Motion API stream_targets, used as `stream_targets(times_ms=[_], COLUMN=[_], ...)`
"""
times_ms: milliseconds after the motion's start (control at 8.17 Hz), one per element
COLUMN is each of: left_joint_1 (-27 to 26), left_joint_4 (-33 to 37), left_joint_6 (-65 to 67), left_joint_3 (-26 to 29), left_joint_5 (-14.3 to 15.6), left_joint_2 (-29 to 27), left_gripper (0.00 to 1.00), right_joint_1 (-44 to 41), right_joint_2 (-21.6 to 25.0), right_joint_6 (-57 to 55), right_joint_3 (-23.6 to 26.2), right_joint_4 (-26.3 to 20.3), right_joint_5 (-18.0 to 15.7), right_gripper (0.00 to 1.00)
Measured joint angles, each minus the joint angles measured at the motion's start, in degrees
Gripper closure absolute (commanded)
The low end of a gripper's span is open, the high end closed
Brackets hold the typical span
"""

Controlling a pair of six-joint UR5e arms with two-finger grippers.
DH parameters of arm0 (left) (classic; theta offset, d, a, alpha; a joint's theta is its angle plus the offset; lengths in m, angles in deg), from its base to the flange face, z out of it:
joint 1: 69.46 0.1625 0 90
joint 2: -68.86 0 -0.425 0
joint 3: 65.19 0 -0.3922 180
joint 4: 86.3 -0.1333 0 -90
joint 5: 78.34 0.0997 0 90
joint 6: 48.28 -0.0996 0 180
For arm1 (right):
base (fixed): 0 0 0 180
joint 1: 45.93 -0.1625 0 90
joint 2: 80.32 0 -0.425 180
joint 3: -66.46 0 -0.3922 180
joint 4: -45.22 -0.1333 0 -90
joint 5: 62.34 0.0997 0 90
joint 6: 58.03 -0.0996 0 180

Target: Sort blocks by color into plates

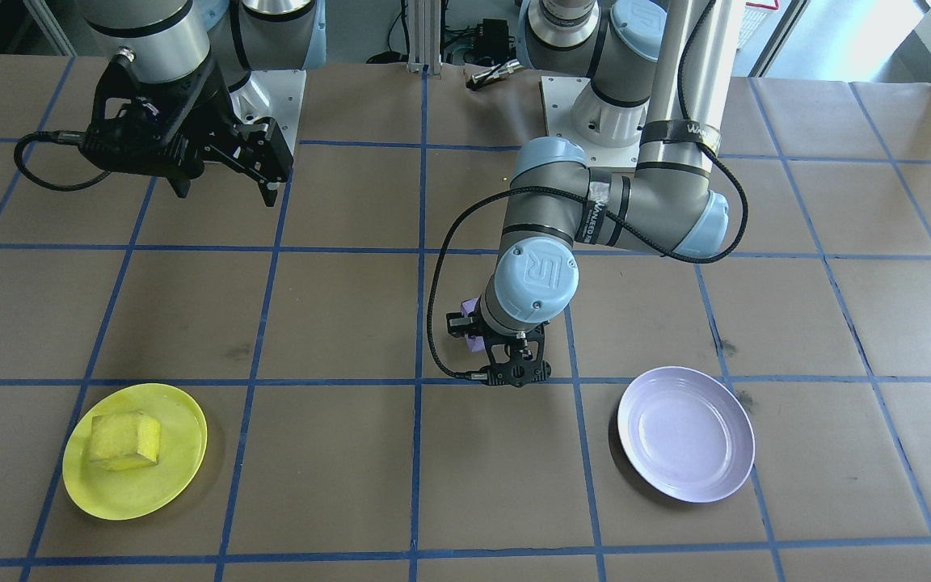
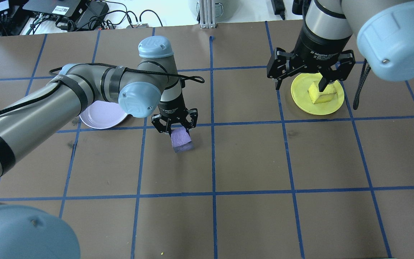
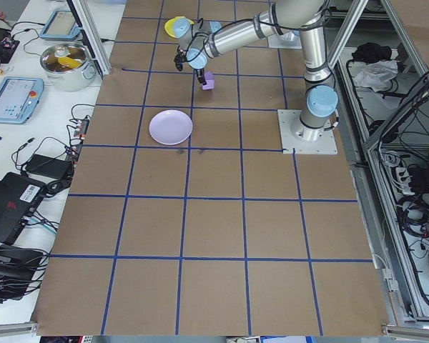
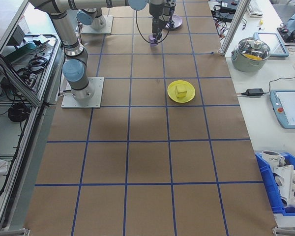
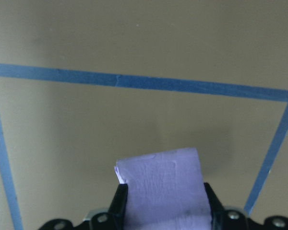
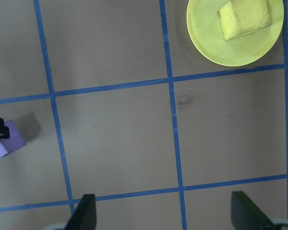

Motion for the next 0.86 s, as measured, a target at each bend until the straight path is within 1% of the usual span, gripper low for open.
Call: stream_targets(times_ms=[122,245,367,490,612,857], left_joint_1=[0.43,1.48,3.36,5.95,9.66,16.87], left_joint_4=[2.72,4.92,6.22,6.78,6.88,5.61], left_joint_6=[-0.32,-0.92,-2.62,-6.22,-11.69,-22.36], left_joint_3=[0.49,1.80,3.57,5.27,6.67,8.52], left_joint_5=[0.38,1.60,3.47,5.00,5.82,6.67], left_joint_2=[1.91,4.16,5.65,6.25,6.30,5.73], left_gripper=[1.00,1.00,1.00,1.00,1.00,1.00], right_joint_1=[0.00,0.00,0.00,0.00,0.00,0.00], right_joint_2=[0.00,0.00,0.00,0.00,0.00,0.00], right_joint_6=[0.02,0.00,-0.03,-0.04,-0.04,0.01], right_joint_3=[0.00,0.00,0.00,0.00,0.00,0.00], right_joint_4=[0.00,0.00,0.00,0.00,0.00,0.00], right_joint_5=[0.00,0.00,0.00,0.00,0.00,0.00], right_gripper=[0.00,0.00,0.00,0.00,0.00,0.00])
